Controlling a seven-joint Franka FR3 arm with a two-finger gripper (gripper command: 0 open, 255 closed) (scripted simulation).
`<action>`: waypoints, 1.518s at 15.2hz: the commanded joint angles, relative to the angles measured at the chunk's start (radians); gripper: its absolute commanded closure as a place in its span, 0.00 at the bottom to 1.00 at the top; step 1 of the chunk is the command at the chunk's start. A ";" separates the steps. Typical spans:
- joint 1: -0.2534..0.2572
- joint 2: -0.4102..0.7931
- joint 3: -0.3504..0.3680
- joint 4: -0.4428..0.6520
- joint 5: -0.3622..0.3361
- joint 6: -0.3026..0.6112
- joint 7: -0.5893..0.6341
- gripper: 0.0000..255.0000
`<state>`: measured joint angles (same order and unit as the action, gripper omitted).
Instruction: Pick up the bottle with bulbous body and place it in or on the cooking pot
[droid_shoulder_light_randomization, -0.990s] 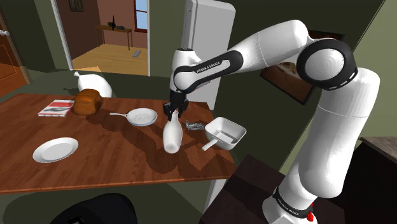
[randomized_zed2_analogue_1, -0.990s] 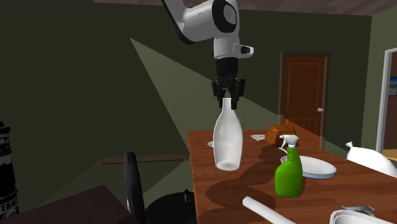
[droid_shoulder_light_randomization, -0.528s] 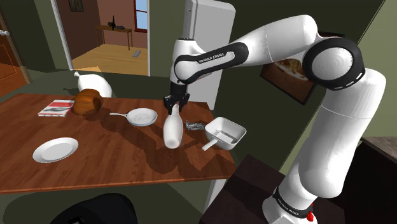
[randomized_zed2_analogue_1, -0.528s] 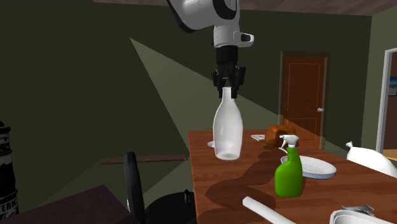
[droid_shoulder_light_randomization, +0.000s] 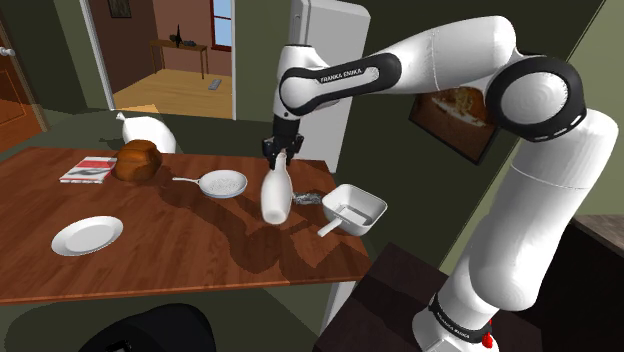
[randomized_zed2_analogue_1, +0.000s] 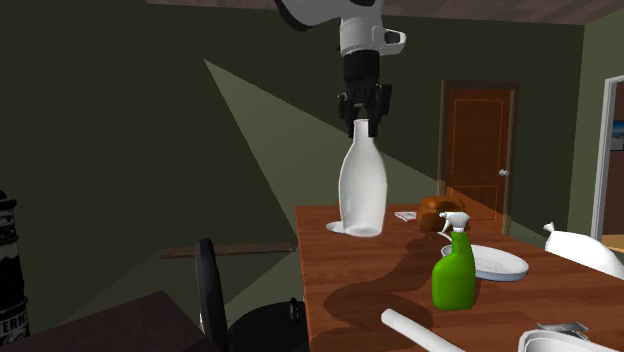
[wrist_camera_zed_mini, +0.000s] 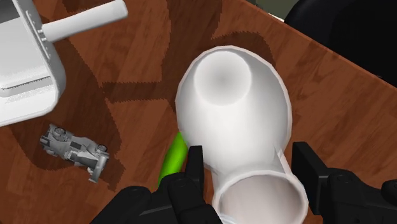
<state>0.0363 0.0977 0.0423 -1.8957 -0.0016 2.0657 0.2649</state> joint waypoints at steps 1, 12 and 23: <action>-0.021 -0.035 -0.016 -0.024 0.006 -0.012 -0.039 1.00; -0.140 -0.174 -0.137 -0.092 0.018 -0.084 -0.283 1.00; -0.254 -0.198 -0.277 -0.019 0.018 -0.186 -0.536 1.00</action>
<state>-0.2086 -0.0999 -0.2227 -1.9256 0.0165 1.8897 -0.2483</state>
